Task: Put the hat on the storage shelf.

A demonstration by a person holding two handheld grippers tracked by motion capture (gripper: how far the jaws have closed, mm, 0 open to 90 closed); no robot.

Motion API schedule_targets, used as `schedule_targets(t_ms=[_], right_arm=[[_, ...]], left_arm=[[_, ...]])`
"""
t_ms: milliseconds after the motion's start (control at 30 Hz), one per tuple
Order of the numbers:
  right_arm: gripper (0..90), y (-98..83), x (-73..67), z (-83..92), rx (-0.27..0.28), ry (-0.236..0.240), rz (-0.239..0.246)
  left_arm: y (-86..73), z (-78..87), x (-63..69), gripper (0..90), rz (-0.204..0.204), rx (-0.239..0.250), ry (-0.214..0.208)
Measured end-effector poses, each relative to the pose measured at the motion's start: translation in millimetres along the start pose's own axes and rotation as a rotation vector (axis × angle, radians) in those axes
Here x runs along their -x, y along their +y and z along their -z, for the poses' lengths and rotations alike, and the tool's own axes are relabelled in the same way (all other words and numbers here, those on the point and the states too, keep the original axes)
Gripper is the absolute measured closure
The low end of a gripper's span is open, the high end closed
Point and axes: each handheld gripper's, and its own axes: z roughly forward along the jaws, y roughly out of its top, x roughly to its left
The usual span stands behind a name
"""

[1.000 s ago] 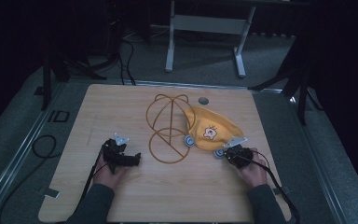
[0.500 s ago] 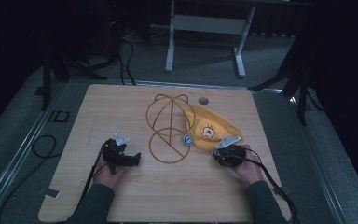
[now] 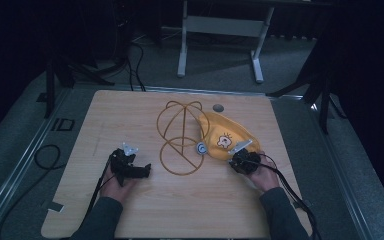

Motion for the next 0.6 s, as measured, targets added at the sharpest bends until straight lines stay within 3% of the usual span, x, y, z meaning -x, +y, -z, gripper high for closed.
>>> schedule_targets(t_ms=[333,600], right_arm=[[82.7,3.2,-0.5,9.5,0.023,-0.007,-0.022],[83.0,8.8,2.2,27.9,0.074,-0.019,-0.04]], left_arm=[[0.0,0.0,0.0,0.1,0.0,0.0,0.0],[0.0,0.1,0.0,0.1,0.0,-0.001,0.0]])
